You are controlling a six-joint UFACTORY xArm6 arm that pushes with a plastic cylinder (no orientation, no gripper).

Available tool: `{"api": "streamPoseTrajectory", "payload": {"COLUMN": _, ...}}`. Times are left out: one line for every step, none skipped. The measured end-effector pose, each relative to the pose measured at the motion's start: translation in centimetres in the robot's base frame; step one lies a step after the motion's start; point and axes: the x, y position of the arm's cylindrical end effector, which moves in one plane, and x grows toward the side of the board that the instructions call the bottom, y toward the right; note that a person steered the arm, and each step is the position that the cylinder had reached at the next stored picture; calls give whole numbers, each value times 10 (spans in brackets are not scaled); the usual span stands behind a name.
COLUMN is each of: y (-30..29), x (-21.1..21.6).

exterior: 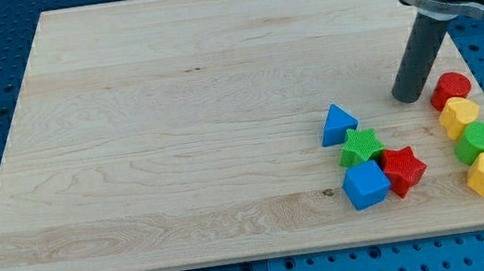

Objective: Place your arm right to the red star

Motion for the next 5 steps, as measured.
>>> {"api": "streamPoseTrajectory", "payload": {"y": 0, "x": 8}}
{"api": "streamPoseTrajectory", "payload": {"y": 0, "x": 26}}
{"api": "streamPoseTrajectory", "payload": {"y": 0, "x": 27}}
{"api": "streamPoseTrajectory", "payload": {"y": -8, "x": 29}}
{"api": "streamPoseTrajectory", "payload": {"y": -8, "x": 32}}
